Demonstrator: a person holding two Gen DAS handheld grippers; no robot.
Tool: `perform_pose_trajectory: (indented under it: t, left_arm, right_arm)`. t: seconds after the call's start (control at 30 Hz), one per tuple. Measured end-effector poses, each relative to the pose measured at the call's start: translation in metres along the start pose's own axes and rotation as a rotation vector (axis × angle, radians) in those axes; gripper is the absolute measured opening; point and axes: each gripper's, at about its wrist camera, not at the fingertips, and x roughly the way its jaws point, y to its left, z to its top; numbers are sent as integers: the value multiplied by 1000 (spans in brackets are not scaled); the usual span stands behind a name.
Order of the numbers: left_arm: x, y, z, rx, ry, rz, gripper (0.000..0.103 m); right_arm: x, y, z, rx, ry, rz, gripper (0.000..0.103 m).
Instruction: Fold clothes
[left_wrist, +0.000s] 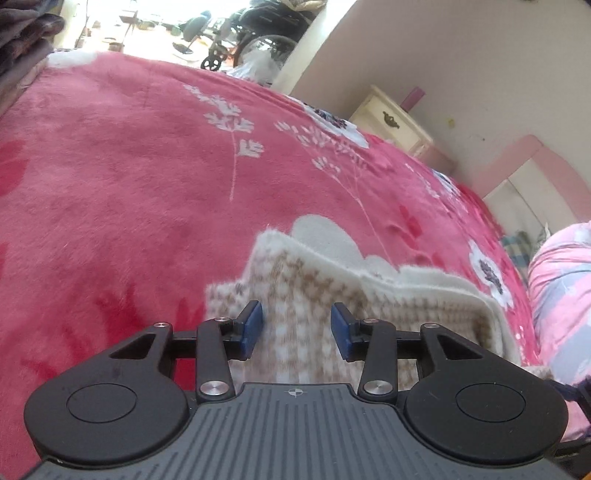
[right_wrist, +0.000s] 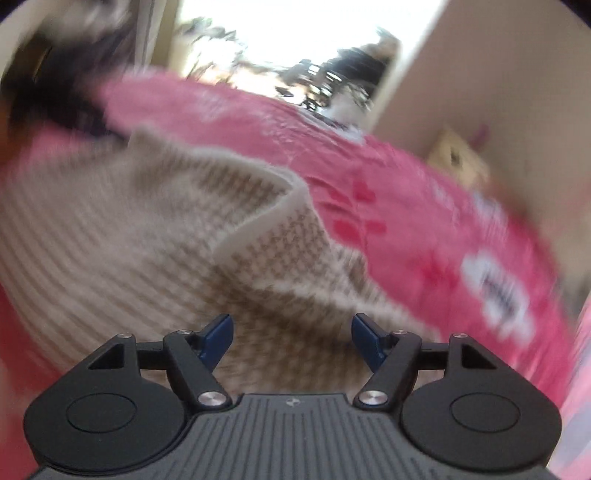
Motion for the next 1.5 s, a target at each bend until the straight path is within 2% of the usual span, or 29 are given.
perform_pose_trajectory:
  t: [0.1,0.17,0.2,0.27,0.37,0.43,0.47,0.57,0.67,0.73,0.83,0.87,0.9,0.93,0.97,1.03,1.17,1.27,1.33,1.43,1.5]
  left_arm:
    - [9,1,5,10,17,-4,40]
    - [12,2,6,13,26,-4,40]
    - [14,2,6,12,31,-8,40]
    - [16,3,6,12,38,-15,40]
    - [18,4,6,12,45,-40,40]
    - [20,7,6,-6,55,-64,40]
    - [21,10,7,-24,57,-78,40]
    - [24,17,8,-87,65,-113,40]
    - [26,21,8,-123,68,-125,39]
    - [27,21,8,-123,71,-124,37]
    - [29,19,7,-105,76,-114,34]
    - [29,17,5,-92,71,-106,30]
    - [29,15,4,-78,64,-97,20]
    - [29,13,3,-72,54,-96,14]
    - [27,13,2,-73,40,-100,8]
    - [17,12,1,-79,1,-117,4]
    - [-16,19,6,-160,-74,-180,4]
    - [-35,26,10,-196,-106,-195,4]
    - [-35,30,9,-192,-102,-182,4]
    - [-14,35,6,-192,-68,-134,4]
    - [-8,37,6,-210,-73,-134,4]
  right_arm:
    - [27,12,1,-164,-3,-62,74]
    - [40,16,3,-237,-20,-92,66]
    - [42,10,7,-216,-40,-89,56]
    - [43,-20,16,-59,-85,-63,56]
    - [49,-90,16,381,-120,14,55]
    - [62,-125,2,576,-111,159,55]
    - [70,-136,-4,628,-104,221,55]
    - [87,-152,-15,694,-92,343,55]
    - [95,-166,-27,802,-135,477,60]
    - [92,-171,-29,809,-159,517,63]
    - [92,-170,-23,741,-144,539,63]
    - [94,-168,-20,713,-133,529,61]
    - [96,-165,-18,691,-119,512,47]
    - [96,-162,-17,675,-103,495,21]
    - [95,-161,-16,676,-98,491,13]
    - [88,-167,-22,741,-147,524,11]
    - [74,-188,-36,905,-228,573,10]
    - [77,-204,-45,1008,-266,612,10]
    - [91,-208,-48,1055,-246,624,10]
    - [122,-204,-51,1102,-150,598,10]
    - [138,-202,-56,1147,-112,596,10]
